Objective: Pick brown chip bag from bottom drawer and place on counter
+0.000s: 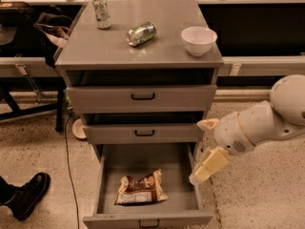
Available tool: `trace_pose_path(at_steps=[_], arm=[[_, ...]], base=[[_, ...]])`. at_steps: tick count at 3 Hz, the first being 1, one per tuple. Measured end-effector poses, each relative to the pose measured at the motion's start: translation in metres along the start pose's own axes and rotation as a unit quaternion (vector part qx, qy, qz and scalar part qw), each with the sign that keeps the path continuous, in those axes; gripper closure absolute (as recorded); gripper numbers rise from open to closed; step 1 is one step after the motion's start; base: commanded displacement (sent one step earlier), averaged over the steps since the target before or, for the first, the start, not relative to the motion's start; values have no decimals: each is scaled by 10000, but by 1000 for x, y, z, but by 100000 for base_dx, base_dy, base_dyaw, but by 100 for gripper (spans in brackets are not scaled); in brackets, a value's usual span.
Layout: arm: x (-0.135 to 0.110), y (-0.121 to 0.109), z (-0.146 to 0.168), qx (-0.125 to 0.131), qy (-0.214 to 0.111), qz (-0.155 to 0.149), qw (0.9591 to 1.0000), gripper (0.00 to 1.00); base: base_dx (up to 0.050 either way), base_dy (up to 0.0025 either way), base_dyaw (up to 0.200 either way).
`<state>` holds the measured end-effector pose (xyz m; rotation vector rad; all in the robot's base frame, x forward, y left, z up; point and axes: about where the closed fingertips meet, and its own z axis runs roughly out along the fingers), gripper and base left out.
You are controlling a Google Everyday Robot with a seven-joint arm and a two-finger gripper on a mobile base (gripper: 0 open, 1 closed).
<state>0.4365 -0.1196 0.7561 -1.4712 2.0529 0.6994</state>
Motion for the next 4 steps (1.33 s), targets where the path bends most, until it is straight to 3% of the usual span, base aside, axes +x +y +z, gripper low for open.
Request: trace_pose_path(at_steps=[1,2,3,4], arm=[[14,-8,30,-284,-29,185,9994,0],[15,-8,31,-245,-43,204,9995,0],[26,-10,43,120,-177,380,9990,0],[37,-16,77,327,-382,546,9972,0]], base=[[0,0,0],[0,0,0],[0,0,0],[0,0,0]])
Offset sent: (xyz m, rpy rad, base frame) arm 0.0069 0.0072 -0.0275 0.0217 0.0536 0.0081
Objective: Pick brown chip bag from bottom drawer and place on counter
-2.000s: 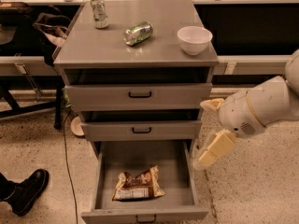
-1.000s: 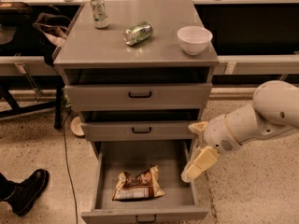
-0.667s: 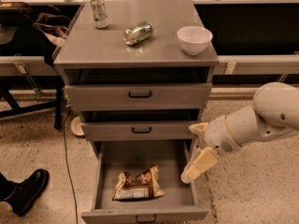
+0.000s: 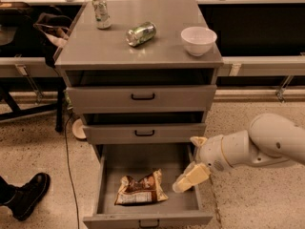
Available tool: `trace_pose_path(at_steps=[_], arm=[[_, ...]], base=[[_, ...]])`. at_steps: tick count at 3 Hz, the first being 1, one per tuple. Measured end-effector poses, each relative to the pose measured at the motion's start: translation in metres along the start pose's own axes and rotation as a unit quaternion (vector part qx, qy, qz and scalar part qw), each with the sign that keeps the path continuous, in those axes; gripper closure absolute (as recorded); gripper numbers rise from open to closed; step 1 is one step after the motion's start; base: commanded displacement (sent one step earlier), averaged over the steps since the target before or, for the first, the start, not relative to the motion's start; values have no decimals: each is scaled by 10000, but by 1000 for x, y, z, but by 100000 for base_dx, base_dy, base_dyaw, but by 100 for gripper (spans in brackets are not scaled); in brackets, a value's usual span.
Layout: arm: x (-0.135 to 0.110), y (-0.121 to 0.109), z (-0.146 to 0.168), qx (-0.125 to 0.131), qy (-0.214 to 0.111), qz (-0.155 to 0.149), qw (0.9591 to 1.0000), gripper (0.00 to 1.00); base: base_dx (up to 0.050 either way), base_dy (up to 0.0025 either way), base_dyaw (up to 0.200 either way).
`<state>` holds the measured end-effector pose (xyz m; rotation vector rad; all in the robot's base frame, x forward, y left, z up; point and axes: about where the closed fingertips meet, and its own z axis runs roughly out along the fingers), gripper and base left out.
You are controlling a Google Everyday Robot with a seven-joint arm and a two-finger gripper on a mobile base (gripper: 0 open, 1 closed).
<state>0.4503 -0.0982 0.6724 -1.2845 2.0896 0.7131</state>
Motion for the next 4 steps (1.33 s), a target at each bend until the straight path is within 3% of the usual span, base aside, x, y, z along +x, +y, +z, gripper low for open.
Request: trace_pose_path(at_steps=[2,3,4], arm=[[17,-14,71,-172,-293,99,9994,0],[22,-20,101,-446,-191,141,9987,0],[21,-19,104,-482,-186,133,9986,0]], base=[[0,0,0],[0,0,0],[0,0,0]])
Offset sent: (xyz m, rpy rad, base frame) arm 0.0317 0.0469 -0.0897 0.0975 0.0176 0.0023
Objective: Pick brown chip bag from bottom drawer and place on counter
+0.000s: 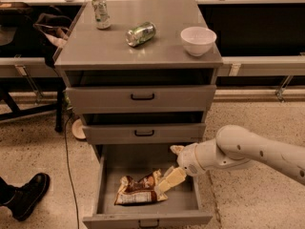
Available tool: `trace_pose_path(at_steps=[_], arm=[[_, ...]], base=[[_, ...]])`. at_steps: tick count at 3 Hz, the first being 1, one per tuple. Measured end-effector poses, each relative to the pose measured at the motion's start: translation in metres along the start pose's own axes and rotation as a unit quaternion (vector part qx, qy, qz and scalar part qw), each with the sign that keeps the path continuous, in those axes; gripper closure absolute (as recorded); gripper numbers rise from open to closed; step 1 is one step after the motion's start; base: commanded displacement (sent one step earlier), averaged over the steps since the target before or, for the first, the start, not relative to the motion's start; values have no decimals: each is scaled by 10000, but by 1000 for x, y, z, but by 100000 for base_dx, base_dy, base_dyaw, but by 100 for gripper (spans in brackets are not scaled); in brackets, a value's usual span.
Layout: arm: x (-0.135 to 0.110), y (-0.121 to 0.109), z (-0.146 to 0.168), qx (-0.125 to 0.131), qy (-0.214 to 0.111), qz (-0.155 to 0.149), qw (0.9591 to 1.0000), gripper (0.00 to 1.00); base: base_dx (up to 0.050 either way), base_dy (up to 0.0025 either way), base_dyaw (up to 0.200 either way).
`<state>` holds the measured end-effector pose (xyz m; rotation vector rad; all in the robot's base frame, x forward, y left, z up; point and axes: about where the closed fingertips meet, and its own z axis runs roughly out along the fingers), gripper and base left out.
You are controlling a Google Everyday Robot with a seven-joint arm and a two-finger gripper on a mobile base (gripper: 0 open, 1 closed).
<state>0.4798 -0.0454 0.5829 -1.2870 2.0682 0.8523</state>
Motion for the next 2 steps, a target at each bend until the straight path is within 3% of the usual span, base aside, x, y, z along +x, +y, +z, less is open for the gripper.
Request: trace_pose_path(at_steps=[2], arm=[[24,4,24,317,39,196,9993,0]], base=[[0,0,0]])
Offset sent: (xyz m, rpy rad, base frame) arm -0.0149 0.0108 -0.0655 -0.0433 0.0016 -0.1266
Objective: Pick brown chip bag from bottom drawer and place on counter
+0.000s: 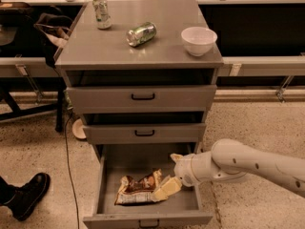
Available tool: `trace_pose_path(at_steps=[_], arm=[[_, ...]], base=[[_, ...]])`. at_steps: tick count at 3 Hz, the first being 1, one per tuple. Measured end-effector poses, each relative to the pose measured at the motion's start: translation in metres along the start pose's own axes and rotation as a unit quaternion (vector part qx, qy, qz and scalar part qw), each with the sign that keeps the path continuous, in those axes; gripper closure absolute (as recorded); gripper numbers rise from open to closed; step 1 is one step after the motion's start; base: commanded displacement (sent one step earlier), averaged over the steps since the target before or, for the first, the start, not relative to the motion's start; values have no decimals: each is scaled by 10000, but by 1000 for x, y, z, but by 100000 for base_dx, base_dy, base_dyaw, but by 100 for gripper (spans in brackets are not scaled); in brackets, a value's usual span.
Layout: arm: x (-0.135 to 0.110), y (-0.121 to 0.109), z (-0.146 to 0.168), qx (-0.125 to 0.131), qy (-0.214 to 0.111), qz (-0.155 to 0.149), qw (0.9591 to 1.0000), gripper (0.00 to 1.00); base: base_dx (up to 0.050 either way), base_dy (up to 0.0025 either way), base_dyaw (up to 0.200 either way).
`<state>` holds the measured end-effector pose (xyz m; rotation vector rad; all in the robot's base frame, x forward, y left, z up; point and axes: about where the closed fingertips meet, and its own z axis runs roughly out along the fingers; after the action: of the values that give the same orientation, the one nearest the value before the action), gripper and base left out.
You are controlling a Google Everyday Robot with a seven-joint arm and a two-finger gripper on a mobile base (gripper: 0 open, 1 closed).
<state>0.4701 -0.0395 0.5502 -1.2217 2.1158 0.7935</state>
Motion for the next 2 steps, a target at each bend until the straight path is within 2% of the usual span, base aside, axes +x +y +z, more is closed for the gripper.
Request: trace_pose_path(at_steps=[2], arm=[[19,-14,51,162,-16,183,9997,0]], base=[[0,0,0]])
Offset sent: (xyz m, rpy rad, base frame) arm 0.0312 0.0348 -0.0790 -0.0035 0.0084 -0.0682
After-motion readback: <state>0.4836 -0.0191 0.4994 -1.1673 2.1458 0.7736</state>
